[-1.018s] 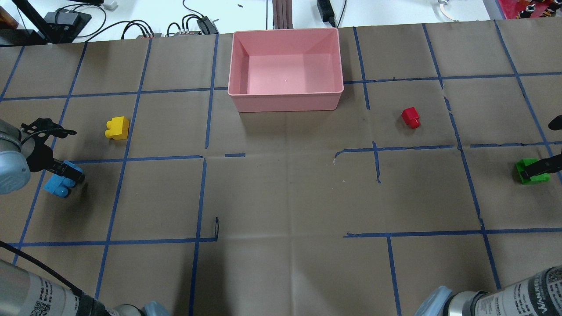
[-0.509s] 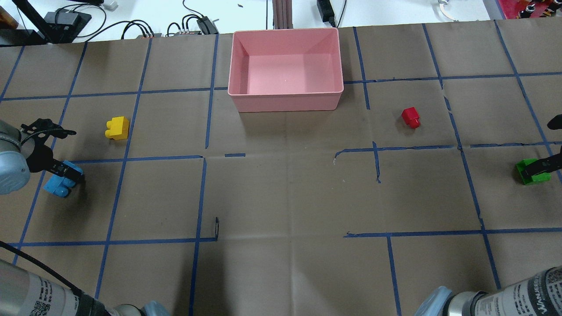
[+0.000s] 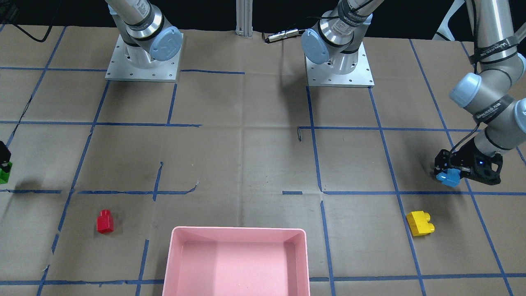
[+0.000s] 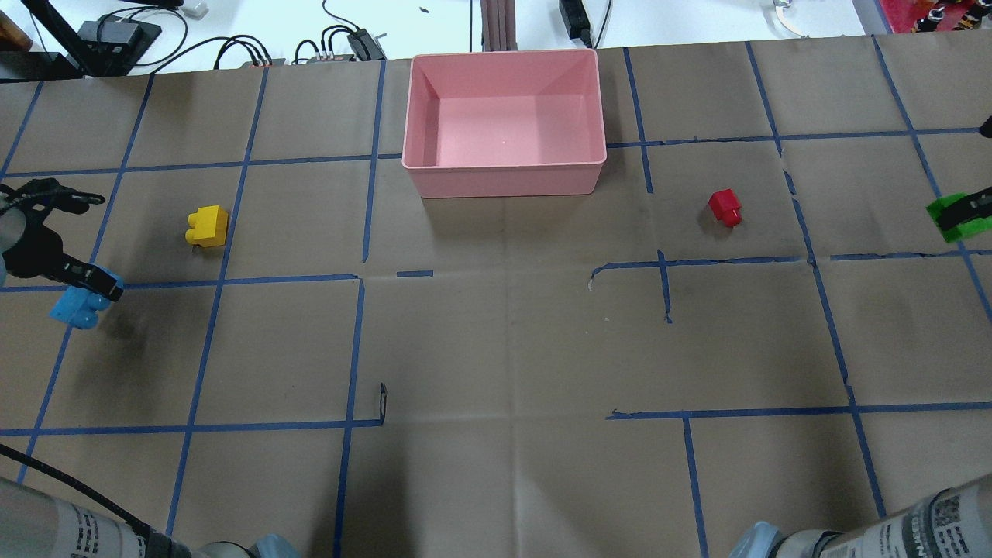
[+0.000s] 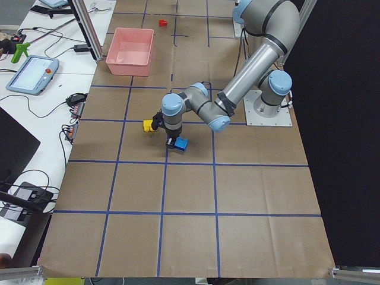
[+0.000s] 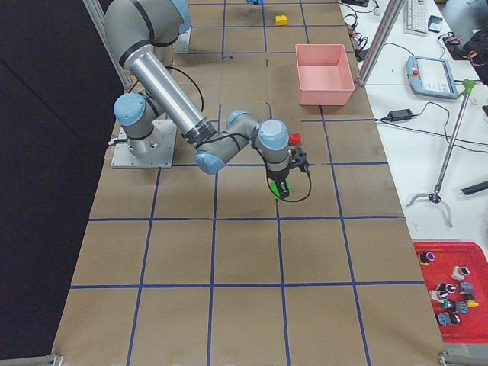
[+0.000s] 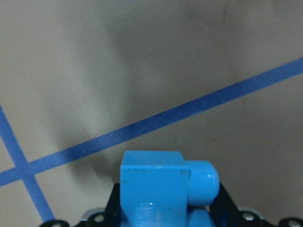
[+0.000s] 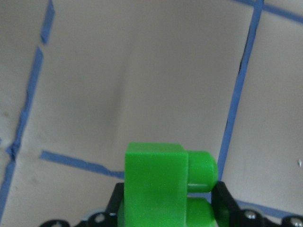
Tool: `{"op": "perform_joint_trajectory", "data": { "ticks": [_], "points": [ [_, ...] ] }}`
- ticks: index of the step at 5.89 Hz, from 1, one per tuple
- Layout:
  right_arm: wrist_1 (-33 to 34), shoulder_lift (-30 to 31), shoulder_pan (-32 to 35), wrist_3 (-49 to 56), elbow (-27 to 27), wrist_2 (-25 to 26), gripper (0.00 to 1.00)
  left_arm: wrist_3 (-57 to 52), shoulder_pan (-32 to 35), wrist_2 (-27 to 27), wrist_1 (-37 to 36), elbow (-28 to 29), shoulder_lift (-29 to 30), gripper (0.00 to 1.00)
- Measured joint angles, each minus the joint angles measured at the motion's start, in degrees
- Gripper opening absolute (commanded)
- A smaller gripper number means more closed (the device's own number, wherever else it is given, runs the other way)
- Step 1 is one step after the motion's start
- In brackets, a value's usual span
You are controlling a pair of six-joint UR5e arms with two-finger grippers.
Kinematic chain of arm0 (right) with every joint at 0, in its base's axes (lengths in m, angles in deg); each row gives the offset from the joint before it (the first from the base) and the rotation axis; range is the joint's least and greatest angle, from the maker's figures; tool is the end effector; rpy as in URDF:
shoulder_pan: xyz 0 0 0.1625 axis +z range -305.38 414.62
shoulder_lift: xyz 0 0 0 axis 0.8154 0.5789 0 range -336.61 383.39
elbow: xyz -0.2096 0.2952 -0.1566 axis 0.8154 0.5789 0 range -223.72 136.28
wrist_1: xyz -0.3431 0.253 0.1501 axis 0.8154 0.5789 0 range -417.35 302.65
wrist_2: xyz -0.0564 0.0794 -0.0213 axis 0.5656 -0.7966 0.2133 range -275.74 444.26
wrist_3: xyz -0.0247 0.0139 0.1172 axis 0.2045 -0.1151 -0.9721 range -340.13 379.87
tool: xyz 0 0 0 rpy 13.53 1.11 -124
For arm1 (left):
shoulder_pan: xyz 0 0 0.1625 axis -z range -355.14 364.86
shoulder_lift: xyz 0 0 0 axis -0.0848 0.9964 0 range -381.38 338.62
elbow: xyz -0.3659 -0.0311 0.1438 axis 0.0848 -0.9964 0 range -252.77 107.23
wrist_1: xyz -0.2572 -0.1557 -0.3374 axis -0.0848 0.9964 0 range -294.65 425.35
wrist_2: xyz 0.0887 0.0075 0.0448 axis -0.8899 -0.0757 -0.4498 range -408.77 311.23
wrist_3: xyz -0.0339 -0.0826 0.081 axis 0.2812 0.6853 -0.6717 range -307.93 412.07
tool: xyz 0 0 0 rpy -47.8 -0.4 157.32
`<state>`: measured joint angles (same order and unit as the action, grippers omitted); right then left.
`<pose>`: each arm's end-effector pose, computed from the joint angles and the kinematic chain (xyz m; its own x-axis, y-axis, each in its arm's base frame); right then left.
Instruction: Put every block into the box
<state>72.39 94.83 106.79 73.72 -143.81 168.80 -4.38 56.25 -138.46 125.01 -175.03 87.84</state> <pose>-0.2694 -0.5828 0.2308 -0.9565 -0.2741 0.1003 -0.2888 0.9386 -0.1889 0.2668 -0.5488 0.1868 -0.9518 0.3061 0.0198 0.3063 0.9519 0.0065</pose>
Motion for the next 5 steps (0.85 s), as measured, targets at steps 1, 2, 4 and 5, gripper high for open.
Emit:
{"op": "perform_joint_trajectory", "data": {
  "ticks": [1, 2, 4, 5],
  "points": [
    [-4.8, -0.1, 6.3, -4.6, 7.0, -1.2, 0.07, 4.0, 2.6, 0.0, 9.4, 7.4, -0.8, 0.17],
    [-7.7, -0.7, 12.8, -10.4, 12.6, -4.6, 0.07, 9.0, 5.7, 0.0, 17.0, 14.6, -0.7, 0.17],
    [-8.3, -3.3, 24.7, -23.9, 17.0, -13.5, 0.07, 23.9, 14.6, 0.2, 22.4, 22.4, -0.1, 0.19],
    [-6.7, -6.0, 30.7, -31.4, 17.7, -16.4, 0.07, 34.3, 20.1, 1.2, 23.0, 24.7, 0.3, 0.19]
  ]
}}
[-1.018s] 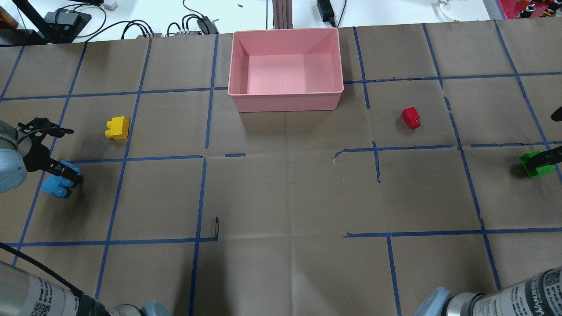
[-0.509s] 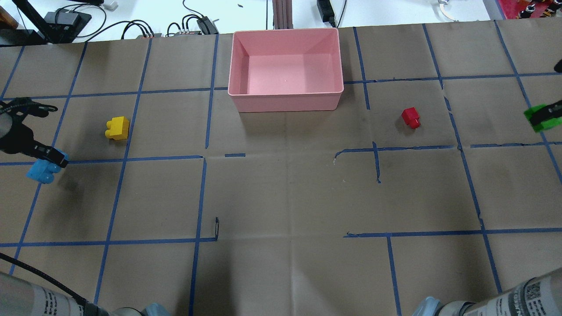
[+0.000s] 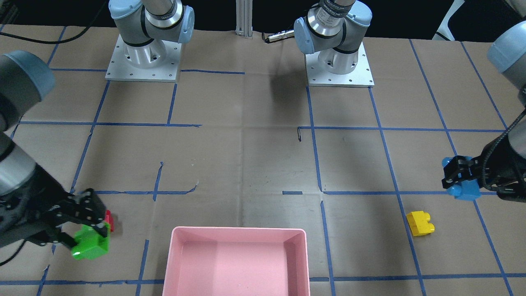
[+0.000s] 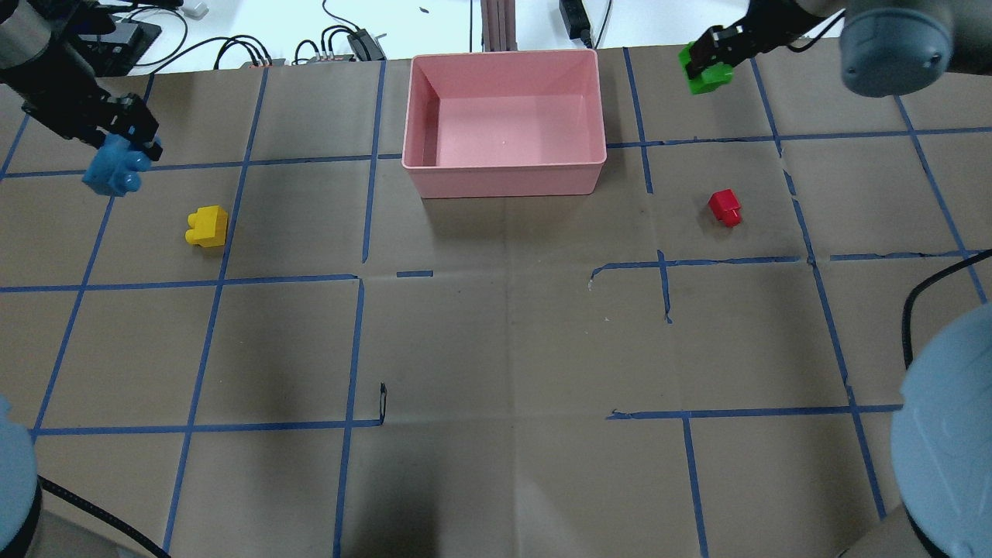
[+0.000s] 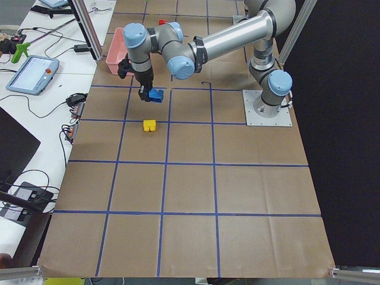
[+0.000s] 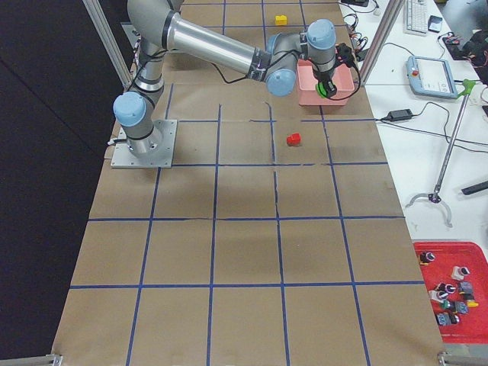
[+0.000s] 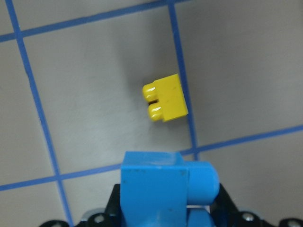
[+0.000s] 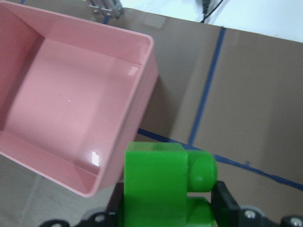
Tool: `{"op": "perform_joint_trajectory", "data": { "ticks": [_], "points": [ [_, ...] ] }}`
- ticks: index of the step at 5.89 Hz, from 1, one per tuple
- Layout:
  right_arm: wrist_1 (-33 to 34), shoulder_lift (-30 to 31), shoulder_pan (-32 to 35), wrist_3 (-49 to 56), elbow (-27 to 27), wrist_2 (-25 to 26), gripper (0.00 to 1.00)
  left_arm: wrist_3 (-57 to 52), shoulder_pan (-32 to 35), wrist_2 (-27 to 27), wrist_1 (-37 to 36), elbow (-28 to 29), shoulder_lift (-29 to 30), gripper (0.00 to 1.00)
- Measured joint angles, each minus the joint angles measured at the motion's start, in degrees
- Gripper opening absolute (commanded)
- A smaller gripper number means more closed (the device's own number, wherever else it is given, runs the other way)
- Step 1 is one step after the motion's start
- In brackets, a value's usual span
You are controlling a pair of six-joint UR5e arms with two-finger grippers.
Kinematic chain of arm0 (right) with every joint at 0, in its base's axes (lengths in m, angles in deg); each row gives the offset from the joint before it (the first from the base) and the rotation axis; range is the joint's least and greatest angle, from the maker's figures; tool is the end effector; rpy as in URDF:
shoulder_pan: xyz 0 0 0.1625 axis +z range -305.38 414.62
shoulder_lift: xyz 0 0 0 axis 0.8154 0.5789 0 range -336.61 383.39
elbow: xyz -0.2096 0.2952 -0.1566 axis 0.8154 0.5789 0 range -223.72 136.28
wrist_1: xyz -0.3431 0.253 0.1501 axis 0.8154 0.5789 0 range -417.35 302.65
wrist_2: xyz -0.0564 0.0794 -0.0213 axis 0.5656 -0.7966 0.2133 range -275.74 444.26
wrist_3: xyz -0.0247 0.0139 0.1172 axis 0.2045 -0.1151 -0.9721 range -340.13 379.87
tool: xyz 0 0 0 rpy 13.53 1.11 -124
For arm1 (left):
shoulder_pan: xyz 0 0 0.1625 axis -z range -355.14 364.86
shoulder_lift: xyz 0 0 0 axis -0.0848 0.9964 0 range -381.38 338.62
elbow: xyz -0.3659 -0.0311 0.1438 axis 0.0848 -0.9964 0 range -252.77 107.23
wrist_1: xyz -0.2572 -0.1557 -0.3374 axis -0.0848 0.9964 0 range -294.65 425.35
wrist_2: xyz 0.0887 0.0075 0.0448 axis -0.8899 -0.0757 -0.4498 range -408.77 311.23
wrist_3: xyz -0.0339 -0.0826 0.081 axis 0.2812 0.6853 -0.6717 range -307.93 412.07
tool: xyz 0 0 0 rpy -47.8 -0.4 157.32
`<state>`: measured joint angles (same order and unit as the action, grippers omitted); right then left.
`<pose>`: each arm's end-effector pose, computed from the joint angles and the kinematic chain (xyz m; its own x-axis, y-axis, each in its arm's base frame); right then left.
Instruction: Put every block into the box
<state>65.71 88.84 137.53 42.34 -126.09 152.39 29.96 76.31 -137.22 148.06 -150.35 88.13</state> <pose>0.0899 -0.7206 0.3159 -0.9082 -0.3533 -0.2244 -0.2472 0.8854 -0.3937 0.0806 -0.6695 0.3607 -0.9978 0.0622 0.0240 0.0619 0.9980 -0.0133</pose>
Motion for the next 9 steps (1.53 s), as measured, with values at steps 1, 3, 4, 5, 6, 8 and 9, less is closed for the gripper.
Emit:
{"op": "perform_joint_trajectory", "data": {
  "ticks": [1, 3, 4, 5, 6, 8, 9],
  "points": [
    [3.3, -2.9, 4.6, -6.6, 0.7, -1.0, 0.10, 8.6, 4.7, 1.4, 0.2, 2.3, 1.1, 0.19],
    [8.1, -5.9, 8.2, -13.5, 1.8, -1.7, 0.99, 19.9, 11.5, 3.9, 0.1, 6.6, 5.1, 0.18],
    [8.6, -6.2, 8.7, -15.3, 2.0, -3.0, 1.00, 22.3, 13.2, 4.4, -0.1, 8.3, 6.7, 0.18],
    [8.9, -6.3, 9.0, -17.0, 2.1, -4.2, 1.00, 23.8, 14.5, 4.5, -0.5, 10.0, 8.3, 0.18],
    [8.9, -6.3, 9.1, -17.8, 2.2, -4.7, 1.00, 26.7, 16.6, 4.6, -0.8, 12.9, 10.9, 0.19],
    [8.8, -5.8, 8.0, -17.5, 1.8, -4.4, 1.00, 34.5, 22.8, 4.1, -1.0, 22.6, 18.2, 0.19],
    [8.5, -4.5, 5.5, -16.4, 1.3, -3.6, 1.00, 38.6, 26.2, 3.7, -1.0, 26.3, 21.6, 0.19]
  ]
}}
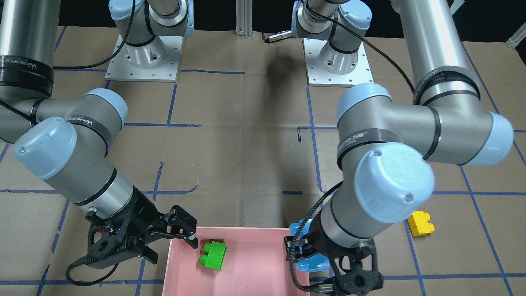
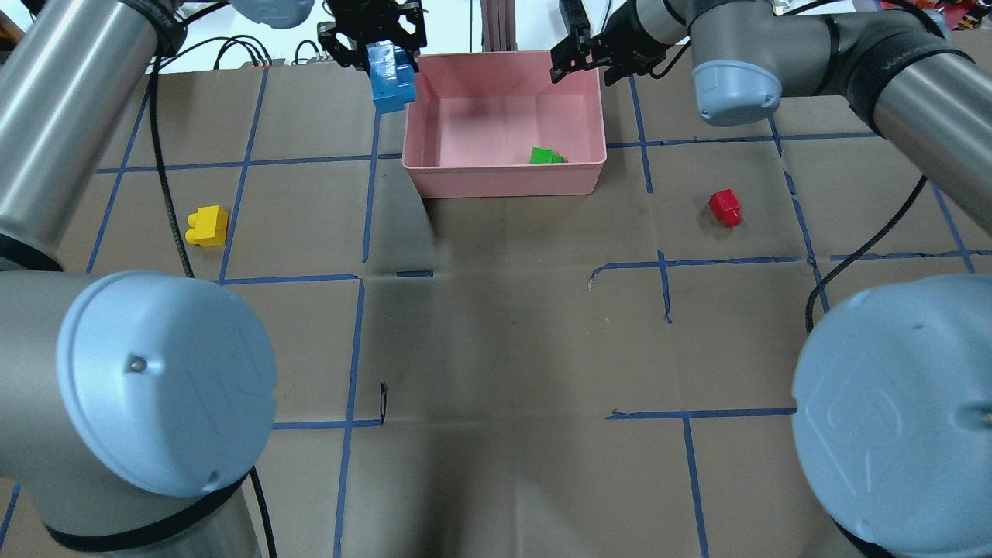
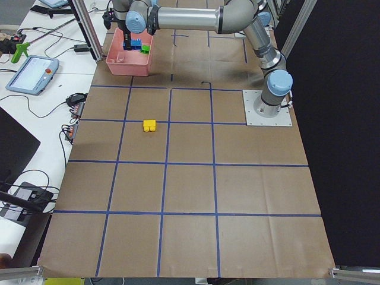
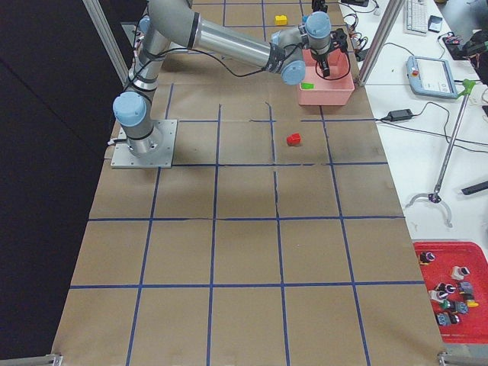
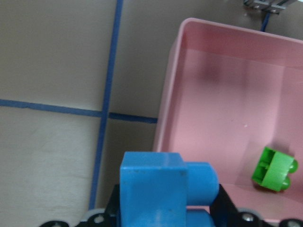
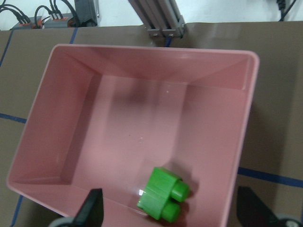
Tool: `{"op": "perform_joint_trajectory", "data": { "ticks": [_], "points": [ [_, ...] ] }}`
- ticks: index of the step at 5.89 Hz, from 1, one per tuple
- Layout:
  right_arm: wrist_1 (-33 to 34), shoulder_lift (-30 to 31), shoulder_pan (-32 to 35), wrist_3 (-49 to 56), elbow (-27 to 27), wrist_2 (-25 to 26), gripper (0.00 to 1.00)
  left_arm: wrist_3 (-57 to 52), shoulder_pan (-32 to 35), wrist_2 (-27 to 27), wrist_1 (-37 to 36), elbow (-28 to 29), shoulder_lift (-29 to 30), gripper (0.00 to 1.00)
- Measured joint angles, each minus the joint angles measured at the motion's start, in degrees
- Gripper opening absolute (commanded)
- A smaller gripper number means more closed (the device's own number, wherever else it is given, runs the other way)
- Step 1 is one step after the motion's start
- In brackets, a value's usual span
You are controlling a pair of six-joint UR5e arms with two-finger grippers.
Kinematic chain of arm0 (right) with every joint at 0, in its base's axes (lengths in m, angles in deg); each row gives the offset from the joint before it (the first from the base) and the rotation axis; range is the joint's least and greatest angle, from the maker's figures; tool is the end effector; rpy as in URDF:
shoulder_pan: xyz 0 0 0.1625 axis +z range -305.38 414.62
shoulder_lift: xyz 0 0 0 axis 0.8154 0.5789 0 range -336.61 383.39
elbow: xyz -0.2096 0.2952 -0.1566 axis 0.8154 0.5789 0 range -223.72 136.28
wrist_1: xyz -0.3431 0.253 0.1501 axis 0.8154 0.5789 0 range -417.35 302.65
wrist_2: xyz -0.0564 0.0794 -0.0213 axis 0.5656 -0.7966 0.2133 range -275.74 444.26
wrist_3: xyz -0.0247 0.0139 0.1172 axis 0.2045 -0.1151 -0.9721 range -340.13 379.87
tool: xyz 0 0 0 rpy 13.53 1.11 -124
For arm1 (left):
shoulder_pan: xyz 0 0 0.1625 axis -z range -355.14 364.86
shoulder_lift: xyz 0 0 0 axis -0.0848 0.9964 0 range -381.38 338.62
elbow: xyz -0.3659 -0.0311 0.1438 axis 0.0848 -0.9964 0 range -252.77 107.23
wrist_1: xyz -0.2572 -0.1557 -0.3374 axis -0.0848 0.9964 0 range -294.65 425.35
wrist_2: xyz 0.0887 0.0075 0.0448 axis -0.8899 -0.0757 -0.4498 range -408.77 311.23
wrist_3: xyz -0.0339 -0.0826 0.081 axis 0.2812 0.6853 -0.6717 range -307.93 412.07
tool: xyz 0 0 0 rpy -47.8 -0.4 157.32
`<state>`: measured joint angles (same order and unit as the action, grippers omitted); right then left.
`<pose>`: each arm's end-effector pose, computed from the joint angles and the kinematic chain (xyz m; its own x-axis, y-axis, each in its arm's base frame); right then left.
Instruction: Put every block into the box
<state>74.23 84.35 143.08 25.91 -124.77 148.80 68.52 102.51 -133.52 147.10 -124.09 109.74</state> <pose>0.1654 -0.7345 0.2943 -0.9044 -0.2302 -0.3592 -0.0704 0.9109 -0.4065 -0.2498 -0.7757 0.3318 -0.9828 -0.1433 0.1161 -0.1522 0.9858 -0.0711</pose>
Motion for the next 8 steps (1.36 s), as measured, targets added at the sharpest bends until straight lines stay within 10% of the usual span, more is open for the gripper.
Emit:
{"op": "perform_joint_trajectory", "data": {
  "ticks": [2, 3, 4, 8],
  "points": [
    [-1.9, 3.2, -4.9, 7.2, -0.9, 10.9, 1.00, 2.9, 3.6, -0.8, -0.7, 1.9, 4.7, 0.32],
    [-6.3, 4.0, -5.7, 10.1, -1.3, 17.2, 1.00, 3.6, 4.5, -1.1, -1.9, 2.0, 6.3, 0.52],
    [-10.2, 4.2, -6.4, 11.0, -3.3, 19.5, 1.00, 4.8, 5.0, -1.1, -3.8, 2.0, 7.2, 0.97],
    [-4.6, 3.9, -9.4, 10.9, -15.7, 20.2, 0.99, 6.1, 5.1, -1.1, -8.8, 2.0, 5.9, 1.00]
  ]
}}
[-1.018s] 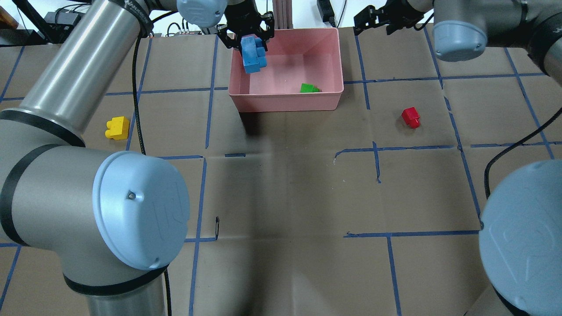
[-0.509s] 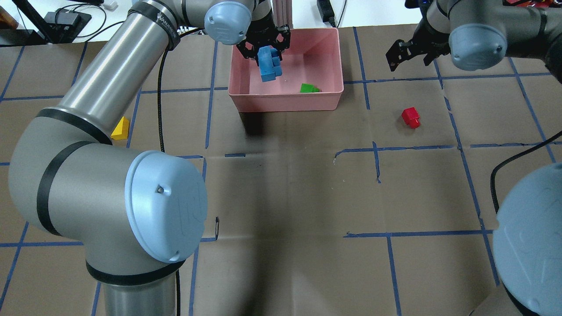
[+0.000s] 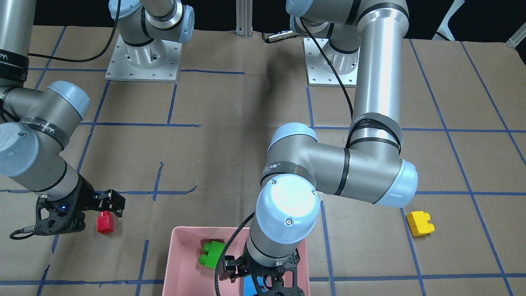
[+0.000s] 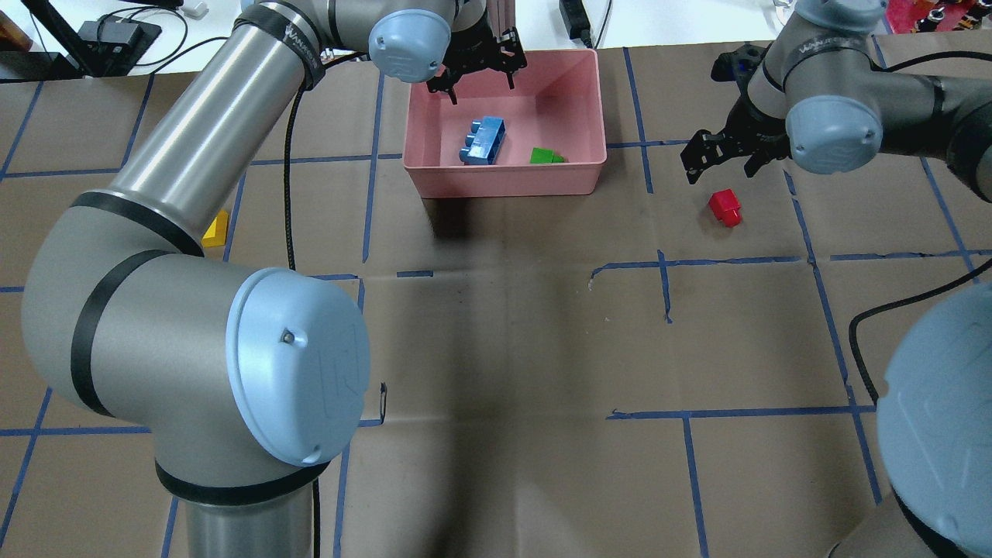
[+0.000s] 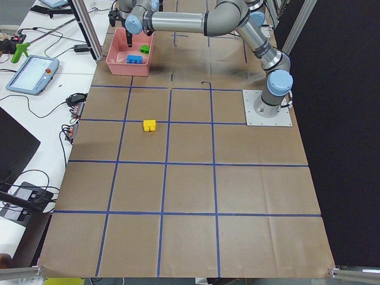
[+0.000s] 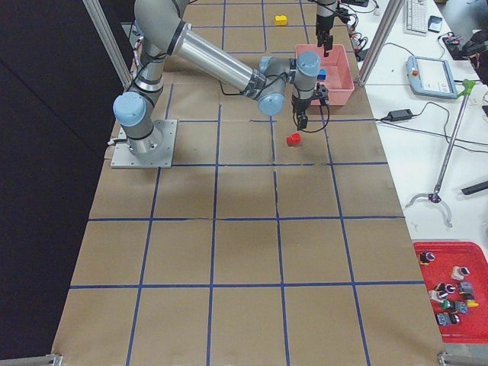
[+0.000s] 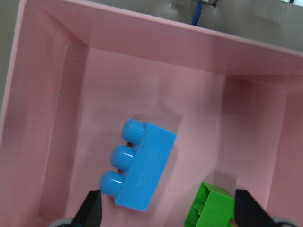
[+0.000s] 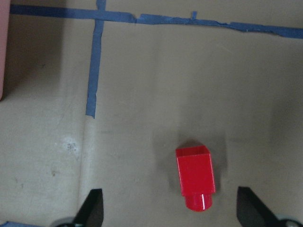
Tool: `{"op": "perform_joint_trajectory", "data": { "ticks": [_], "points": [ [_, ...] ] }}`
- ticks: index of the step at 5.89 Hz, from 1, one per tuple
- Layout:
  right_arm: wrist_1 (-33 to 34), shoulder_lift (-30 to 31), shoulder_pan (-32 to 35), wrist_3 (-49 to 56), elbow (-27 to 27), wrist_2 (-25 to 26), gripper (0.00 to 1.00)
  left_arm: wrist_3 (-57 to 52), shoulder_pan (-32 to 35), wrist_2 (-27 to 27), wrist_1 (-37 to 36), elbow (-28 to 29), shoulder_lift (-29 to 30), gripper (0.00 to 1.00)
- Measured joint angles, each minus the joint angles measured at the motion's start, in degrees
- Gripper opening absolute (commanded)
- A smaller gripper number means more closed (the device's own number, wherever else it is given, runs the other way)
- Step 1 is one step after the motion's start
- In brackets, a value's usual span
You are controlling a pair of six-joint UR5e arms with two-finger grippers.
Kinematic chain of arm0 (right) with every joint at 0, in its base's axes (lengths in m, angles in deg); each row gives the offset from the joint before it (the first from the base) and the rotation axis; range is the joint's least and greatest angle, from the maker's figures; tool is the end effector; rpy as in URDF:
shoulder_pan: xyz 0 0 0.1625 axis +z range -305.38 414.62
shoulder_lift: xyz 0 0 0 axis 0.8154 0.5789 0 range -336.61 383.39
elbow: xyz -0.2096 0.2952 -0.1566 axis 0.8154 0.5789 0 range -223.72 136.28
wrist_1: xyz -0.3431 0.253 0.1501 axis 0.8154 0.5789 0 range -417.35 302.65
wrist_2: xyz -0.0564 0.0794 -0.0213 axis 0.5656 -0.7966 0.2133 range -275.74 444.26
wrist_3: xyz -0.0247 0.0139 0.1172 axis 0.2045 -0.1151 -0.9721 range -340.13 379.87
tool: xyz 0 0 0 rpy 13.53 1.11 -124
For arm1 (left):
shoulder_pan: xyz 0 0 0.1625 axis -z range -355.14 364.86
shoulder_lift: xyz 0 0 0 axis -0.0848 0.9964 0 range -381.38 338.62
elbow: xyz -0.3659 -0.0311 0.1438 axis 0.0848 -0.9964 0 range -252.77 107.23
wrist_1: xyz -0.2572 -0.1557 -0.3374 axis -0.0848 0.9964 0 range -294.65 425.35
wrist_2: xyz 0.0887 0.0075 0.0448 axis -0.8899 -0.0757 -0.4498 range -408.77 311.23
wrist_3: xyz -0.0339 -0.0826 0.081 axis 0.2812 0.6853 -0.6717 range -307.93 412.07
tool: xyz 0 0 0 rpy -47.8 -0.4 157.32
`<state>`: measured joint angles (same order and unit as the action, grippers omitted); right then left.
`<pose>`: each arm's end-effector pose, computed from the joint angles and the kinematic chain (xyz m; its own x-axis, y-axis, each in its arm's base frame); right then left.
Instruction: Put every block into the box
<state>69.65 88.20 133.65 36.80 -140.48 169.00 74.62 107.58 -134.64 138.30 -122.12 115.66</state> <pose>0.0190 -0.6600 0.1801 -0.9919 -0.1109 -0.0617 -0.1036 0.9884 -0.1109 -0.3230 -0.7861 0.2834 -0.9788 -0.1529 0.1364 -0.1722 0.9746 -0.1435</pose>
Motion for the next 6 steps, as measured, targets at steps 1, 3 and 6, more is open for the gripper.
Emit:
{"op": "perform_joint_trajectory", "data": {
  "ticks": [1, 3, 6],
  "points": [
    [4.8, -0.1, -0.3, 0.0, -2.3, 0.1, 1.00, -0.5, -2.0, -0.1, 1.5, -0.8, -2.3, 1.00],
    [11.2, -1.9, -0.4, 0.0, -4.6, 0.1, 0.99, -5.6, -8.5, -0.2, 5.7, -3.7, -7.5, 1.00],
    [16.2, -4.2, -0.4, 0.3, -5.8, 0.2, 0.93, -20.1, -22.7, -0.3, 7.5, -18.0, -18.3, 1.00]
  ]
}}
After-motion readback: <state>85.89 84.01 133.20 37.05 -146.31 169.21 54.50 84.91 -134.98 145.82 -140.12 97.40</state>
